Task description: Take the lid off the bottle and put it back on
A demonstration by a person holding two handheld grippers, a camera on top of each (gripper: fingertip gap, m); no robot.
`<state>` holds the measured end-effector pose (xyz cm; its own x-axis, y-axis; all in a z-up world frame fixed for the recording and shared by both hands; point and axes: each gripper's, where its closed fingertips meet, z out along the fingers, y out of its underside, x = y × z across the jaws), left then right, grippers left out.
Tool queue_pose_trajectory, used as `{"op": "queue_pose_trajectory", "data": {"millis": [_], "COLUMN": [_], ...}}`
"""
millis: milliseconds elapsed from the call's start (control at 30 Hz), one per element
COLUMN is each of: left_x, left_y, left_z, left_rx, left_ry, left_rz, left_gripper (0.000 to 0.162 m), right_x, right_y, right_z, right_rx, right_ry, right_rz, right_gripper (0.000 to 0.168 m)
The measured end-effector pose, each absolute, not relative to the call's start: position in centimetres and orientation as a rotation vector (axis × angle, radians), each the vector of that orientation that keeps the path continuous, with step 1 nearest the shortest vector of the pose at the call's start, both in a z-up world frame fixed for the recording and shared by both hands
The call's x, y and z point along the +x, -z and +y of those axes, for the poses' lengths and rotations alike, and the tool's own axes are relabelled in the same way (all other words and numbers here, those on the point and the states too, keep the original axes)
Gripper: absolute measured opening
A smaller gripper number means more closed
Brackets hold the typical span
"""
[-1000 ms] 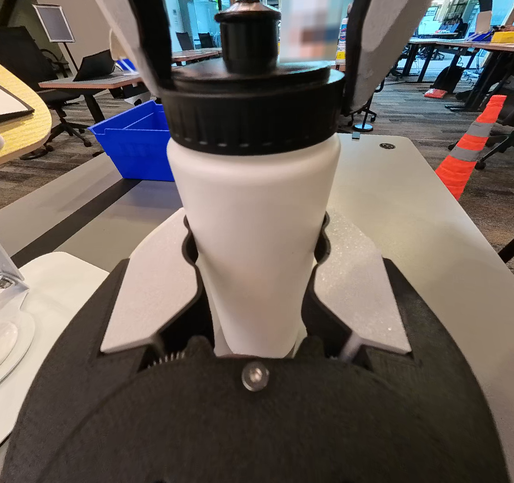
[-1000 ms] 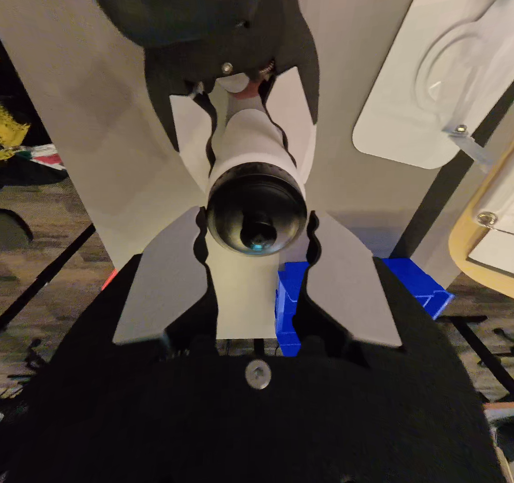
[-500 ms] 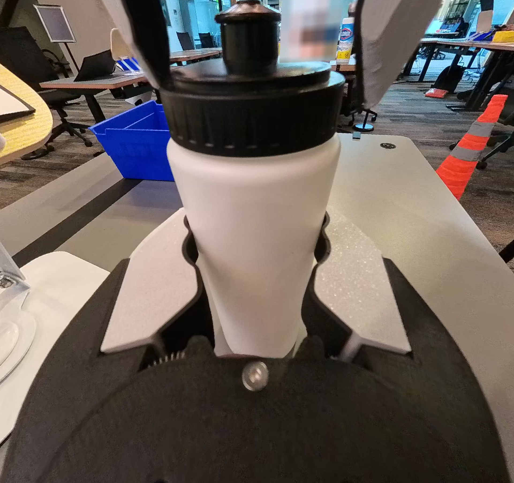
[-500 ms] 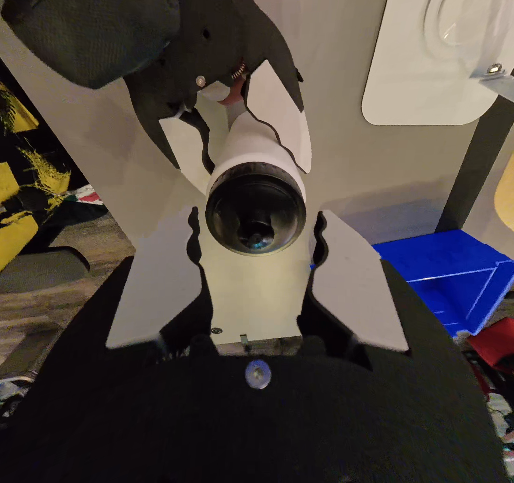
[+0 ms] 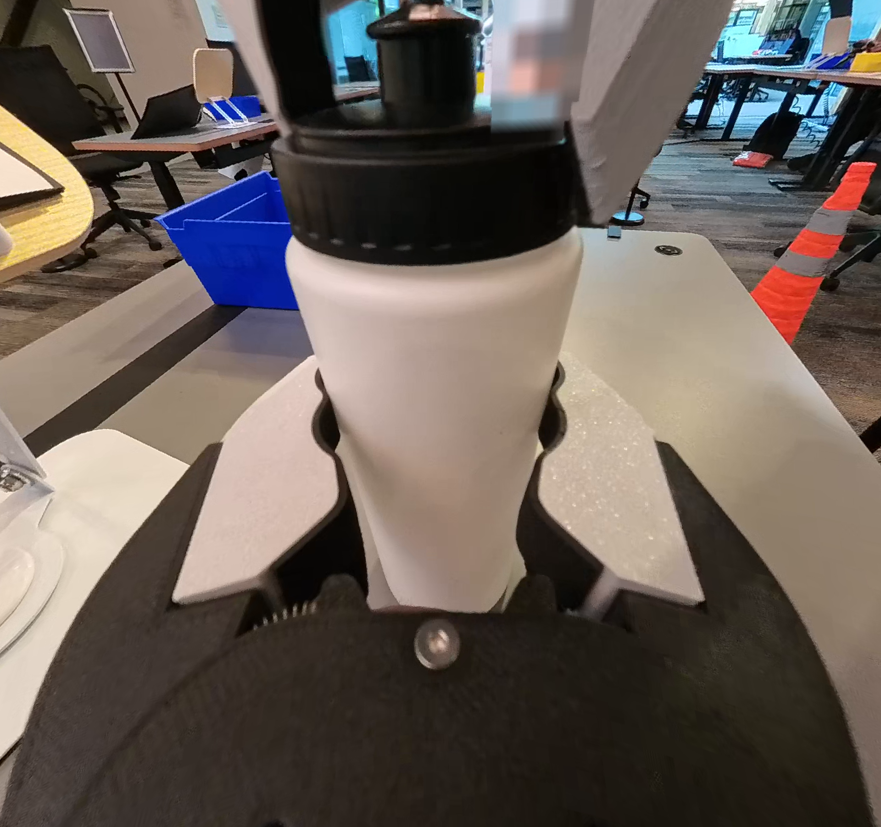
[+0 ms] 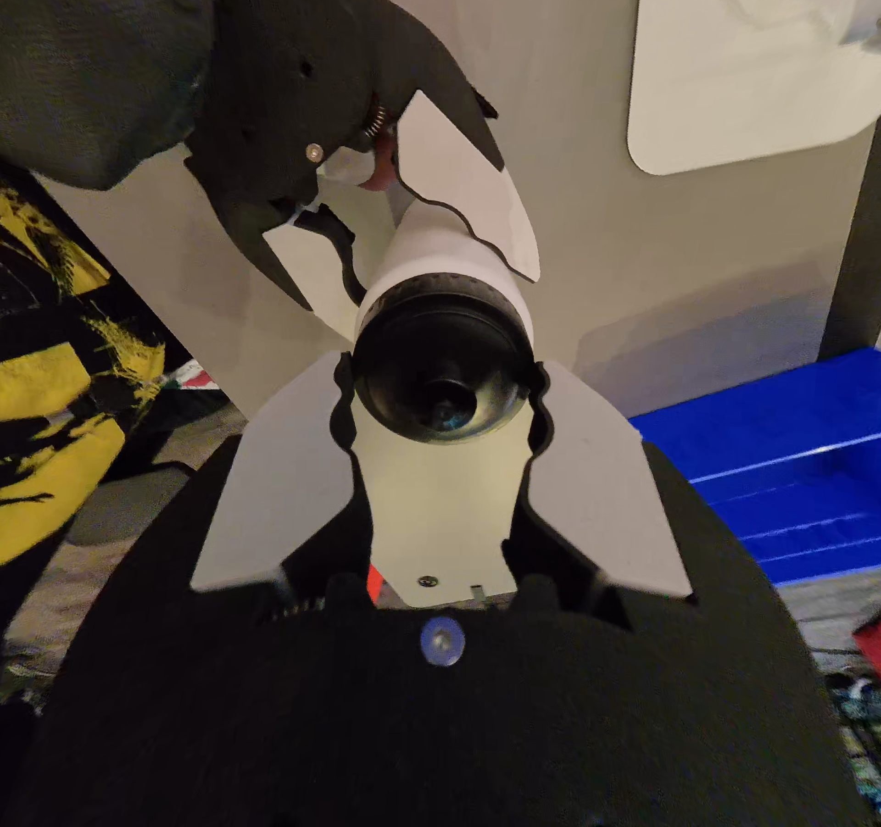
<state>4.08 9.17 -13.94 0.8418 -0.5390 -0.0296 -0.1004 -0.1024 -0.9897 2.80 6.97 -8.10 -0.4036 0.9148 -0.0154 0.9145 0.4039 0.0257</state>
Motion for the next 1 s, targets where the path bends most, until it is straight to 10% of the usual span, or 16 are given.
{"op": "queue_pose_trajectory", "data": {"millis": [100,233,1000], "left_x": [4.07,4.06,4.19], "left_y": [13.94,13.95,13.96], "left_z": [9.13,9.14,9.2], "left_rx": [-1.65,-1.65,-1.651], "left_ry": [0.399,0.4,0.396], "left_rz": [0.509,0.509,0.507], "left_gripper": [0.084,0.084,0.084], "right_x": [2.49,2.97,3.12], "right_y": [8.03,8.11,8.05], "right_z": [7.8,7.28,7.17], "right_rx": [1.471,1.245,1.636], "right_ry": [-0.097,-0.14,-0.102], "right_rz": [2.791,2.853,2.613], "right_gripper": [0.094,0.071,0.071]}}
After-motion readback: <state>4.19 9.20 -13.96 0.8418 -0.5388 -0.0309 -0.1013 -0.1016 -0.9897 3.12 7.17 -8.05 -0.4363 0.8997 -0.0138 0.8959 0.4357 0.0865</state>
